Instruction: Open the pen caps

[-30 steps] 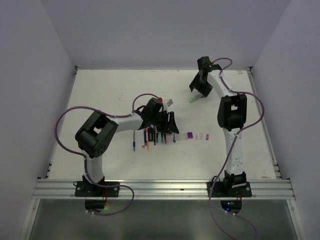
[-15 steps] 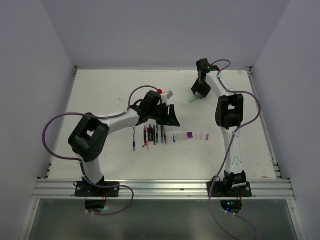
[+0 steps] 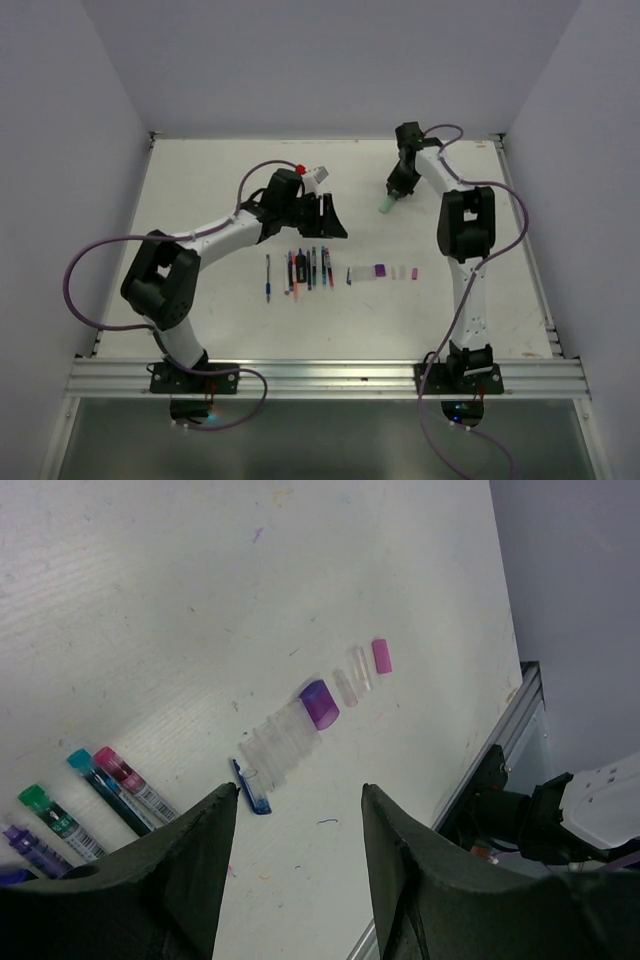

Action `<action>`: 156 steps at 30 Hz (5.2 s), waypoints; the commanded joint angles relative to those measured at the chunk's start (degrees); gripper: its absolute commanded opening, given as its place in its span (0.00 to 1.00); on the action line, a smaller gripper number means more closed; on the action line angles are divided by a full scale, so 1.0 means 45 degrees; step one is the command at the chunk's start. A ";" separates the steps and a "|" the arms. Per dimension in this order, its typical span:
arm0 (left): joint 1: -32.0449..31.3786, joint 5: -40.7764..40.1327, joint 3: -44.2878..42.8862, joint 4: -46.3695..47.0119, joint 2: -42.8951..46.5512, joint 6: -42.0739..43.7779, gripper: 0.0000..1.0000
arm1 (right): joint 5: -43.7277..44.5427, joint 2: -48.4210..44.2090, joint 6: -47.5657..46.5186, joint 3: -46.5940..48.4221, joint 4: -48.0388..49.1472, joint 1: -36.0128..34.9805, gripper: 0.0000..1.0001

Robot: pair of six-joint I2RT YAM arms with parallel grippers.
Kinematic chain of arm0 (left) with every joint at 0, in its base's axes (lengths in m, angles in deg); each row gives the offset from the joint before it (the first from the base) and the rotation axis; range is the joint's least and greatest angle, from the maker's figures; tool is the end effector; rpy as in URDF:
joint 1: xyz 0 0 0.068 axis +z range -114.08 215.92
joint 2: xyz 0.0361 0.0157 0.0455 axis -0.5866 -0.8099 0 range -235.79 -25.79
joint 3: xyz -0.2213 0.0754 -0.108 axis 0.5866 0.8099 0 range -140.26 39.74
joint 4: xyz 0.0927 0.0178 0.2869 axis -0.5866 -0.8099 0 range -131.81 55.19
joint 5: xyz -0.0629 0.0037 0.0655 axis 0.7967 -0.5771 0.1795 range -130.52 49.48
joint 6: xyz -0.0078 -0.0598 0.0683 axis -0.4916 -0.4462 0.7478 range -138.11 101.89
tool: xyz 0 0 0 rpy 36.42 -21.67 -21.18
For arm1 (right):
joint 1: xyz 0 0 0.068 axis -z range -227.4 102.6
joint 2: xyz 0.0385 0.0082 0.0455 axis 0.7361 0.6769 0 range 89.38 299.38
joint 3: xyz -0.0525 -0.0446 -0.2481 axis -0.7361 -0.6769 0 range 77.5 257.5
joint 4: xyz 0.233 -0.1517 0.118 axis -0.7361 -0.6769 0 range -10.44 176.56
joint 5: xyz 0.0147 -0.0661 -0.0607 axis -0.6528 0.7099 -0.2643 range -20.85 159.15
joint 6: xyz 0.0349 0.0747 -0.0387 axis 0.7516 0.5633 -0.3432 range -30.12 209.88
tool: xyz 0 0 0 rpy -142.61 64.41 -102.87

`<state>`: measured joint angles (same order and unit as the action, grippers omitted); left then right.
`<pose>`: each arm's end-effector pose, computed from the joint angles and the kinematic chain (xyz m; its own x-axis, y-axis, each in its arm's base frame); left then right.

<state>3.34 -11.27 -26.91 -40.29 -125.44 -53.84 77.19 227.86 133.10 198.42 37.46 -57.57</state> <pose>0.3572 -0.2755 0.1613 -0.8882 -0.0370 -0.4579 0.3369 0.6253 -0.7040 0.5530 0.0876 0.1062 -0.7408 0.5561 -0.3767 0.5313 0.8283 0.1779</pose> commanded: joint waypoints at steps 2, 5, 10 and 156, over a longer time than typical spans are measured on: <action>0.0481 0.1524 -0.0481 -0.0015 0.0467 0.0127 0.56 | -0.1723 -0.3150 -0.0541 -0.1810 0.1223 -0.0355 0.00; 0.0618 0.2169 -0.0793 0.0005 0.0310 0.0029 0.56 | -0.2525 -0.5122 -0.0621 -0.3371 0.1340 -0.0706 0.00; 0.0677 0.2639 -0.0930 0.0416 0.0290 -0.0419 0.56 | -0.3289 -0.8148 -0.0387 -0.5792 0.1459 -0.1836 0.00; 0.4055 0.2036 -0.0888 0.4412 0.0016 -0.4805 0.00 | -0.3706 -1.3486 -0.2008 -1.2771 0.2320 -0.6434 0.00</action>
<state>21.85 -4.03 -26.02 -18.32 -127.67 -84.37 55.28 169.83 123.26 139.19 51.82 -88.11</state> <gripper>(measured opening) 0.144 0.300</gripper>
